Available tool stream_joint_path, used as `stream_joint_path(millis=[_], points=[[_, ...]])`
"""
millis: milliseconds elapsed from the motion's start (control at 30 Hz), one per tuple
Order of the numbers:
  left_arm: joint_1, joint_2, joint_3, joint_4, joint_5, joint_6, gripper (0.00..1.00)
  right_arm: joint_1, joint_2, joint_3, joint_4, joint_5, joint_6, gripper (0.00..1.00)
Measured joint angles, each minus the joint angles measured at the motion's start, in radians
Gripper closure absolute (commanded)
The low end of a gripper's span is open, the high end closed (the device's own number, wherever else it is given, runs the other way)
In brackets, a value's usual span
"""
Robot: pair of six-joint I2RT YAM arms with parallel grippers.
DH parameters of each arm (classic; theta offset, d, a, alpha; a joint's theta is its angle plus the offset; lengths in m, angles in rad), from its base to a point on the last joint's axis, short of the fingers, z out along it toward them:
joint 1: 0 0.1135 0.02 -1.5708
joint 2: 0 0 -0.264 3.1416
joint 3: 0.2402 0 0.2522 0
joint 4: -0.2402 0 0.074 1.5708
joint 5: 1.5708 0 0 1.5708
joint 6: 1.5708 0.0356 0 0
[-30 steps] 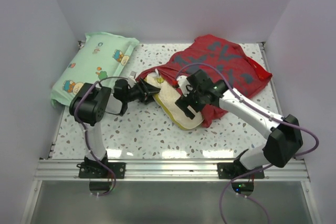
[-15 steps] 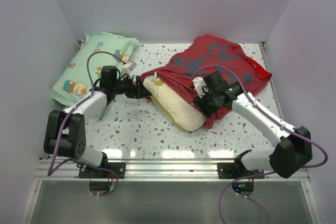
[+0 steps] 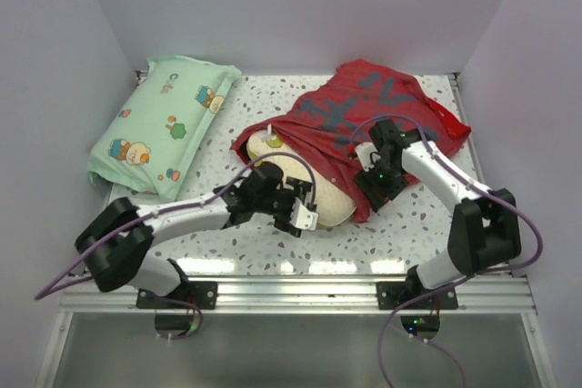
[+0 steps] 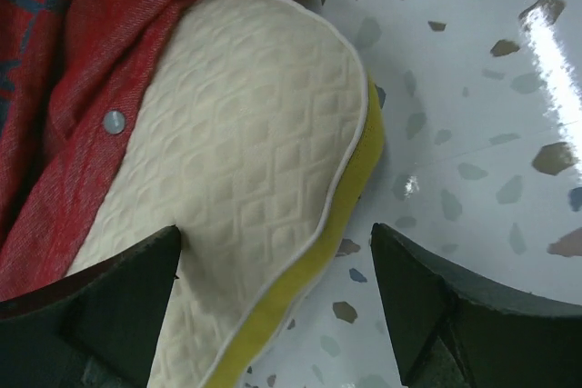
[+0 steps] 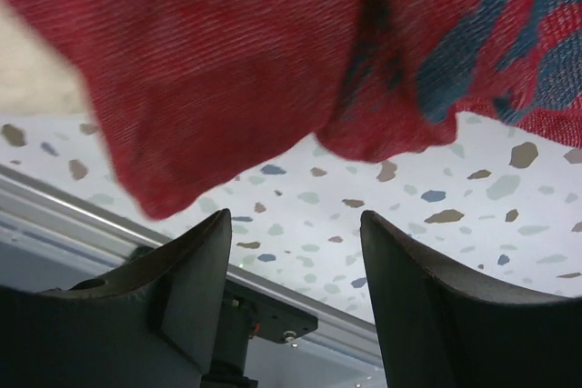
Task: Put the pillow into the pillowcase
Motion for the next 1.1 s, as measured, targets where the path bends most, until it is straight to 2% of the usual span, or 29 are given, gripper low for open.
stream_joint_path(millis=[100, 133, 167, 200, 267, 300, 467, 633, 733, 833, 867, 933, 1100], points=[[-0.045, 0.141, 0.0, 0.105, -0.066, 0.127, 0.23, -0.056, 0.099, 0.005, 0.048, 0.014, -0.022, 0.39], [-0.056, 0.183, 0.0, 0.137, -0.086, 0.158, 0.38, -0.072, 0.131, 0.014, 0.061, 0.022, -0.029, 0.4], [-0.065, 0.22, 0.004, 0.161, -0.101, 0.184, 0.48, -0.085, 0.158, 0.028, 0.069, 0.024, -0.034, 0.4], [-0.074, 0.251, 0.014, 0.177, -0.114, 0.199, 0.7, -0.104, 0.198, 0.062, 0.079, 0.023, -0.042, 0.41], [-0.089, 0.299, 0.062, 0.187, -0.127, 0.2, 0.92, -0.129, 0.262, 0.146, 0.093, 0.02, -0.046, 0.41], [-0.097, 0.328, 0.106, 0.186, -0.126, 0.181, 1.0, -0.144, 0.293, 0.199, 0.098, 0.01, -0.047, 0.42], [-0.112, 0.499, 0.417, 0.121, -0.074, -0.031, 1.0, -0.301, 0.317, 0.413, 0.08, -0.142, -0.05, 0.4], [-0.065, 0.607, 0.629, 0.072, 0.039, -0.316, 1.0, -0.527, 0.166, 0.402, -0.042, -0.266, -0.085, 0.37], [-0.021, 0.65, 0.708, 0.041, 0.112, -0.469, 1.0, -0.613, 0.118, 0.378, -0.144, -0.325, -0.116, 0.34], [0.015, 0.682, 0.764, 0.024, 0.164, -0.576, 1.0, -0.665, 0.155, 0.371, -0.212, -0.407, -0.151, 0.35], [0.023, 0.687, 0.774, 0.021, 0.175, -0.598, 1.0, -0.674, 0.179, 0.371, -0.222, -0.439, -0.158, 0.41], [0.031, 0.689, 0.784, 0.014, 0.187, -0.627, 1.0, -0.681, 0.233, 0.371, -0.233, -0.5, -0.17, 0.44], [0.032, 0.692, 0.801, 0.005, 0.192, -0.666, 1.0, -0.676, 0.326, 0.378, -0.247, -0.573, -0.129, 0.44]])
